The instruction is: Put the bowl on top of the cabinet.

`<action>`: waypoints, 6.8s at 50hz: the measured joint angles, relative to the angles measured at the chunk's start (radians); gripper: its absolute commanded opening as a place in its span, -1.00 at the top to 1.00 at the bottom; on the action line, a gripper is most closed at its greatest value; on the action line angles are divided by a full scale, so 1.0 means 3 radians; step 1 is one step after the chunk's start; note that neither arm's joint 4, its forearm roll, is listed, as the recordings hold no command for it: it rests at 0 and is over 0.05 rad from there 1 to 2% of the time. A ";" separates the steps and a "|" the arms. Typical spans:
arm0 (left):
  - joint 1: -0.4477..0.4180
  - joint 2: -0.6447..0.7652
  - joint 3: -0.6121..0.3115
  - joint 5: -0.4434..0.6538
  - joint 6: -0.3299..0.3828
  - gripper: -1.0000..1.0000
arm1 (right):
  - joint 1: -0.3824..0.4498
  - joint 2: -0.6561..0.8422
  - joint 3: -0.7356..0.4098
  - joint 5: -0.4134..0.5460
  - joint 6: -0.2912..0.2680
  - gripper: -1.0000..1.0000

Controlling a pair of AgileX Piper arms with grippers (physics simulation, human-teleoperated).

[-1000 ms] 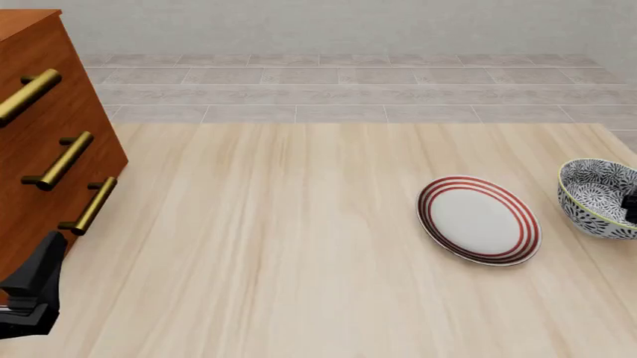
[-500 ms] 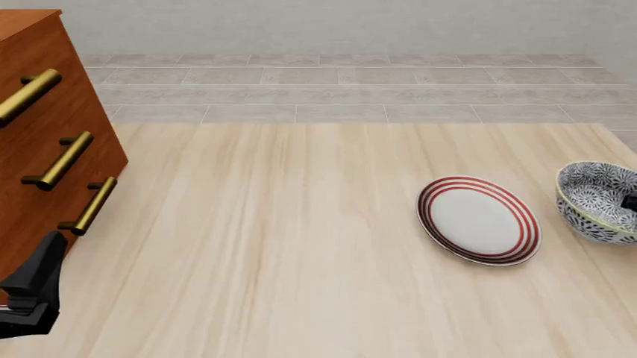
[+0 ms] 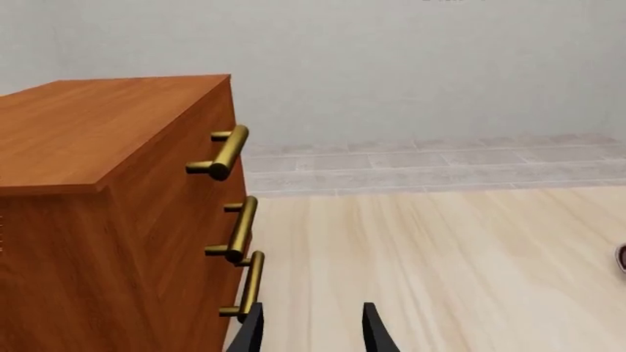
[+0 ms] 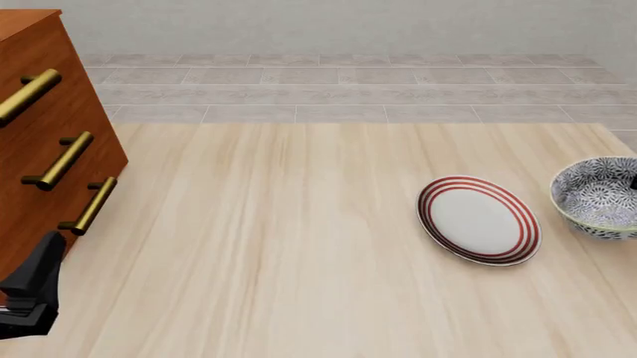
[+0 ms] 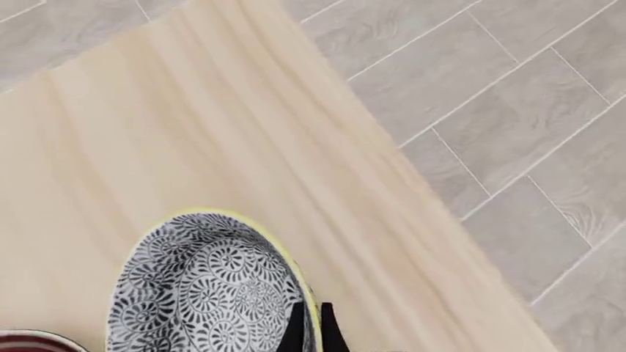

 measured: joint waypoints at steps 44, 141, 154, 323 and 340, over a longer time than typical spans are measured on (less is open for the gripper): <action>-0.0018 -0.0054 -0.0003 0.0019 -0.0035 -1.00 | 0.0375 -0.0820 -0.0175 0.0489 0.0164 1.00; -0.0023 -0.0119 -0.0009 0.0060 -0.0068 -1.00 | 0.2801 -0.1025 -0.0690 0.0792 0.0146 1.00; -0.0033 -0.0125 -0.0011 0.0061 -0.0081 -1.00 | 0.3060 -0.0938 -0.0782 0.0788 0.0171 1.00; -0.1479 0.1629 -0.1189 -0.0578 -0.0756 -1.00 | 0.4523 -0.0437 -0.1272 0.0640 0.0250 1.00; -0.1475 0.2057 -0.1282 -0.0801 -0.0820 -1.00 | 0.4555 -0.0458 -0.1272 0.0651 0.0241 1.00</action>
